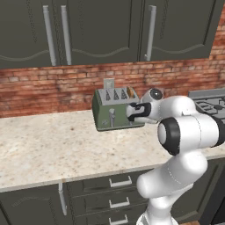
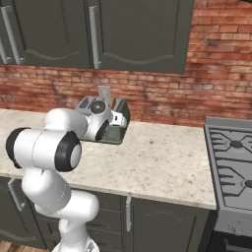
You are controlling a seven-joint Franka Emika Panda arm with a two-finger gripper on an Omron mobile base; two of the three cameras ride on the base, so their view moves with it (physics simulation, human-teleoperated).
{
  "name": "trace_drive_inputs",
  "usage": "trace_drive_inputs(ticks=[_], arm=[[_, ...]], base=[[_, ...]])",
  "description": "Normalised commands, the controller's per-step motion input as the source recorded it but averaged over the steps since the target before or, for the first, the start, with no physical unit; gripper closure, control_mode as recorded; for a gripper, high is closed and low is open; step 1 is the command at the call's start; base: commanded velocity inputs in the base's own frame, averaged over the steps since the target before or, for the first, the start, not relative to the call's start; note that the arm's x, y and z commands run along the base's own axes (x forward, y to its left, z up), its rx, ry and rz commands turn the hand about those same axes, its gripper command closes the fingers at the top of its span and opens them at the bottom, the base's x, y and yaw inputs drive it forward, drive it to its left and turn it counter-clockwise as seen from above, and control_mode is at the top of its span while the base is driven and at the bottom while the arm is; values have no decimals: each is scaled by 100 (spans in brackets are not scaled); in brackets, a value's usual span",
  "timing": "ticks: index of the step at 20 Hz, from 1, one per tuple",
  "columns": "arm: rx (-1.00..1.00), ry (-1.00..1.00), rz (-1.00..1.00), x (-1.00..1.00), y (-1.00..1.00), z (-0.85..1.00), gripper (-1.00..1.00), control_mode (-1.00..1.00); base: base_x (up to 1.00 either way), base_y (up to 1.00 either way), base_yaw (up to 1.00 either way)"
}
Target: Start the toaster. Once the lever pops up, take the bread to the plate on the dining counter.
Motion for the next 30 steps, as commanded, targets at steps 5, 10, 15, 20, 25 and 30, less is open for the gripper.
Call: trace_drive_inputs(ticks=[5, 10, 15, 20, 25, 30], arm=[[0, 0, 0, 0, 0, -18, -100, -100], [0, 0, 0, -9, 0, -15, -100, -100], [0, 0, 0, -6, 0, -9, -100, -100], [0, 0, 0, 0, 0, -6, -100, -100], [0, 0, 0, 0, 0, -16, -100, -100], [0, 0, 0, 0, 0, -21, -100, -100]], base=[[0, 0, 0], [0, 0, 0], [0, 0, 0], [0, 0, 0], [0, 0, 0], [0, 0, 0]])
